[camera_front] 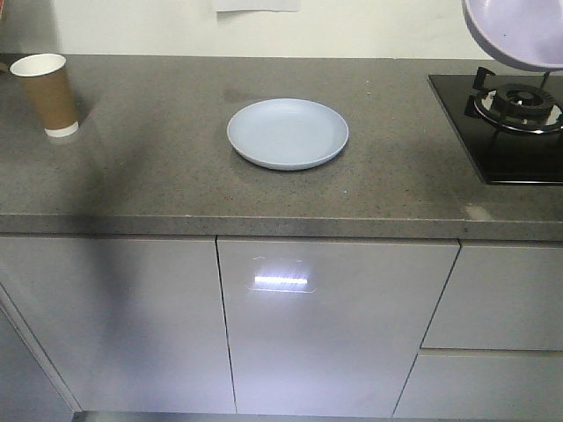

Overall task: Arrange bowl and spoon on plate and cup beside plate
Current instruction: 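Drive closer and stop in front of the pale blue plate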

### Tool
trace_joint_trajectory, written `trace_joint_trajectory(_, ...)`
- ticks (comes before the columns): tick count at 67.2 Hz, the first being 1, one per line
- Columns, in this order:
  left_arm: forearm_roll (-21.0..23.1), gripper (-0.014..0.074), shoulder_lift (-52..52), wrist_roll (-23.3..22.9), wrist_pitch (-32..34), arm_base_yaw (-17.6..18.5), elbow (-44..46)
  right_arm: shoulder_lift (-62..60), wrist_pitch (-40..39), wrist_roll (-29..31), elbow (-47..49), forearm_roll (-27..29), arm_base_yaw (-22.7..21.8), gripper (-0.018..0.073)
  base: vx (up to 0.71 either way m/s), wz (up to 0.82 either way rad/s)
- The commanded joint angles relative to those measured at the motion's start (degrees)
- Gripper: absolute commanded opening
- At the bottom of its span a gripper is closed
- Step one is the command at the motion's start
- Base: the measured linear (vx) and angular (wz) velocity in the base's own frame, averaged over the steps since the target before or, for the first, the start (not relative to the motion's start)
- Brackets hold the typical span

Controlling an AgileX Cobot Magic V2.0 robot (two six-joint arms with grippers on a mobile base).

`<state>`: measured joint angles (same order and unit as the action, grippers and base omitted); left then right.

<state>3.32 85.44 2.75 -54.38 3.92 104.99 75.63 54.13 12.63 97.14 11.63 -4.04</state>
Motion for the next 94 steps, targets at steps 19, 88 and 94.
trace_joint_trajectory(19,0.5,-0.0006,-1.8,-0.2,4.0,0.3,1.2,-1.6,-4.7,0.4,1.5,0.5,-0.2,-0.0006,0.12,0.02)
trace_joint_trajectory(88,0.5,-0.0006,-1.8,-0.2,4.0,0.3,1.2,-1.6,-4.7,0.4,1.5,0.5,-0.2,-0.0006,0.19,0.00)
trace_joint_trajectory(94,0.5,-0.0006,-1.8,-0.2,4.0,0.3,1.2,-1.6,-4.7,0.4,1.5,0.5,-0.2,-0.0006,0.15,-0.09)
